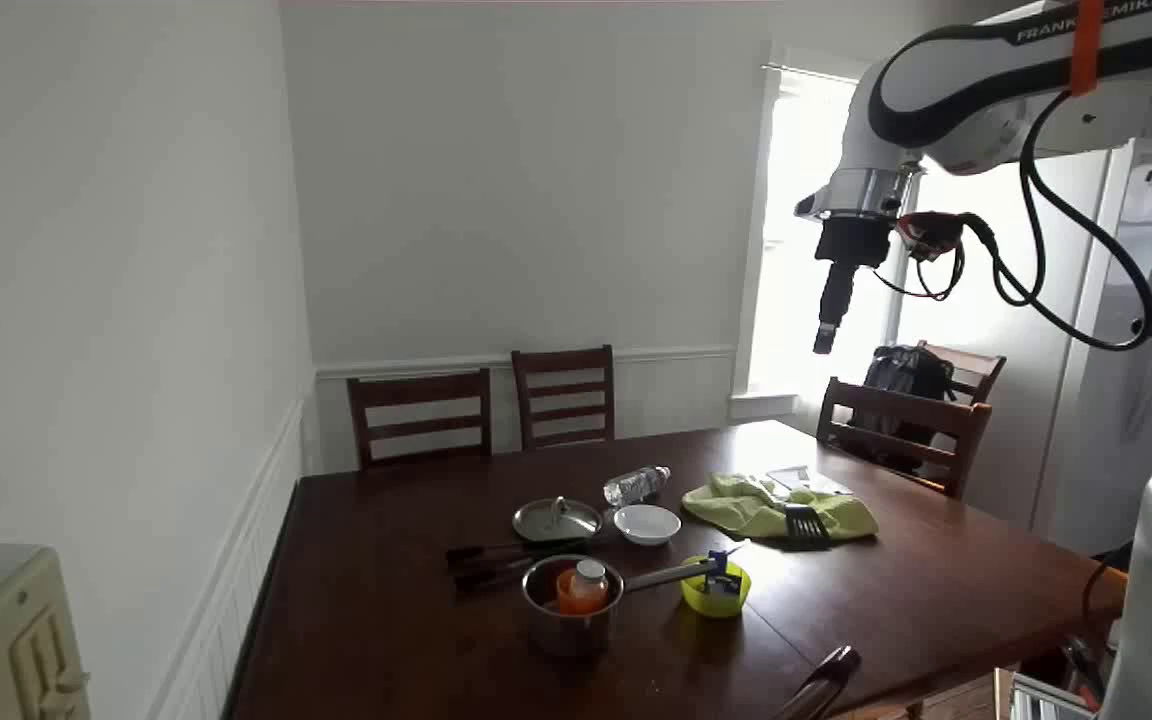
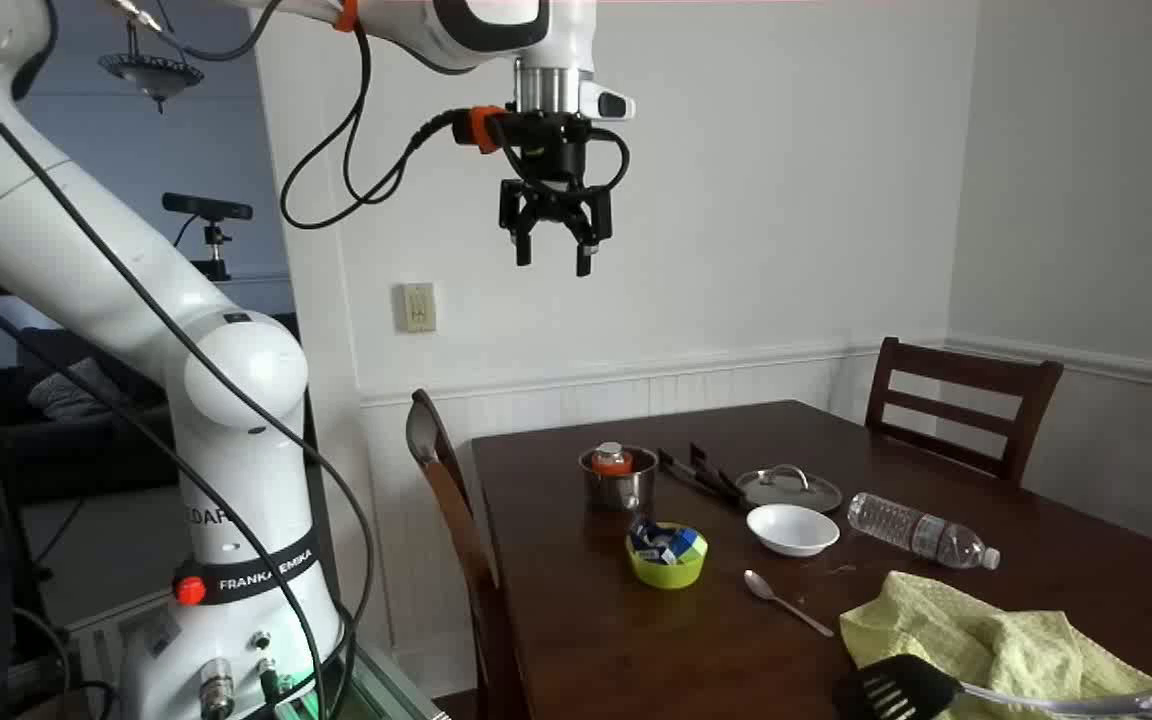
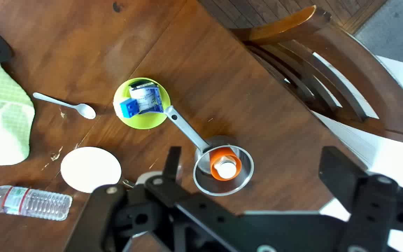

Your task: Put the spatula in the white bowl

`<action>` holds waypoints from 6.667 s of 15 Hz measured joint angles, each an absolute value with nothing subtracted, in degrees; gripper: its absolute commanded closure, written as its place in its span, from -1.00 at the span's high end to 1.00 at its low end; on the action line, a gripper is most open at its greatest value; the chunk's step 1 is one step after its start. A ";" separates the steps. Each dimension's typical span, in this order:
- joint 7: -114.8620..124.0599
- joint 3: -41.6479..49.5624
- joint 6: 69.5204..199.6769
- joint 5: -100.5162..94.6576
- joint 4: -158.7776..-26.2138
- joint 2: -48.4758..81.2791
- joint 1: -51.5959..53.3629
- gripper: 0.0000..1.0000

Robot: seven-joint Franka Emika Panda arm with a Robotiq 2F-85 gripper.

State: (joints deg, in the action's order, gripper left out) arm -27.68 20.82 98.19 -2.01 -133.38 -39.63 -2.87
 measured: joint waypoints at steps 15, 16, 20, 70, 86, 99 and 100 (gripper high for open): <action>-22.18 28.85 127.98 -2.33 -130.03 -11.64 -14.22 1.00; -21.51 29.45 130.20 -2.16 -129.04 -7.86 -15.44 1.00; -19.78 30.45 133.35 0.15 -123.50 6.41 -21.37 1.00; -2.79 9.21 141.32 13.26 -81.17 54.75 -43.43 -0.92; -35.39 -3.92 138.64 18.11 -102.83 27.88 -48.84 -0.92; -40.36 -6.73 151.94 29.26 -102.39 30.50 -41.68 -0.92; -40.36 -7.82 154.38 29.90 -100.36 32.20 -40.80 -0.92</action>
